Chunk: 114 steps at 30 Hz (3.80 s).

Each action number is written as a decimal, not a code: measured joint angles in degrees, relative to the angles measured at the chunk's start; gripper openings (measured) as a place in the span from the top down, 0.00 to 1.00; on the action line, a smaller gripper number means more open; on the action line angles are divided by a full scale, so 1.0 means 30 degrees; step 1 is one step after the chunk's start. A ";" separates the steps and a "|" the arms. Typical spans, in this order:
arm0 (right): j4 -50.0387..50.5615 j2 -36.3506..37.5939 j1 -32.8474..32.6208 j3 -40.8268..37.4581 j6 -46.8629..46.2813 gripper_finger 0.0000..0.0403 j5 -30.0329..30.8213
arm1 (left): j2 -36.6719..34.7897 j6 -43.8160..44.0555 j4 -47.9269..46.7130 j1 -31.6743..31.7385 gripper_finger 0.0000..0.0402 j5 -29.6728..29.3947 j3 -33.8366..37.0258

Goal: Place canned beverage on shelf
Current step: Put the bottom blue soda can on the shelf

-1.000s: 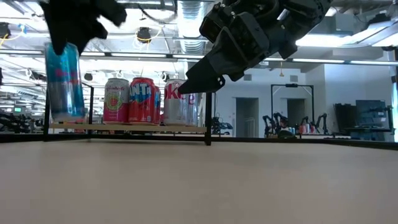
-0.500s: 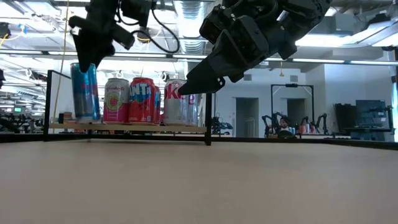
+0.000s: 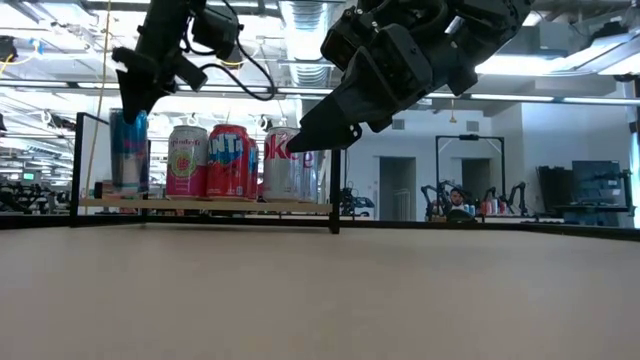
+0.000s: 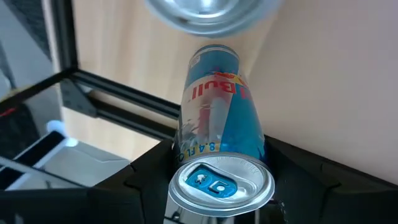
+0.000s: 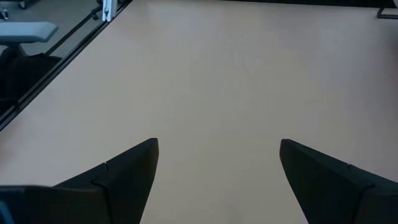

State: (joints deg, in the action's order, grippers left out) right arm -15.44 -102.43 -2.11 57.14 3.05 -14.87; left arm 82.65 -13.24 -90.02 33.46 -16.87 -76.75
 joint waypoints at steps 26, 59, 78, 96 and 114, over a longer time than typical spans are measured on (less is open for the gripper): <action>-0.0021 0.0000 0.0000 0.0000 0.0007 0.11 -0.0007 | 0.0000 -1.2971 0.0000 0.0136 0.42 -0.1503 0.0007; -0.0046 -0.0007 0.0000 -0.0001 0.0153 0.11 -0.0007 | -0.0144 -1.2747 0.1355 0.0165 0.38 -0.2274 0.1800; -0.0129 -0.0007 0.0000 -0.0007 0.0204 0.11 -0.0007 | -0.0146 -1.1526 0.1796 0.0268 0.35 -0.1407 0.1807; -0.0152 -0.0007 0.0005 -0.0007 0.0204 0.11 0.0095 | -0.0153 -1.1700 0.1647 0.0274 0.33 -0.1973 0.0418; 0.0001 -0.0007 0.0000 -0.0007 0.0437 0.11 0.0160 | -0.0505 -0.3781 0.0051 -0.1674 0.35 0.4480 -0.5246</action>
State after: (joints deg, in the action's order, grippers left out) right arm -15.44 -102.45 -2.11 57.12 4.36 -14.39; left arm 81.14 -24.58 -89.86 28.44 -3.42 -92.49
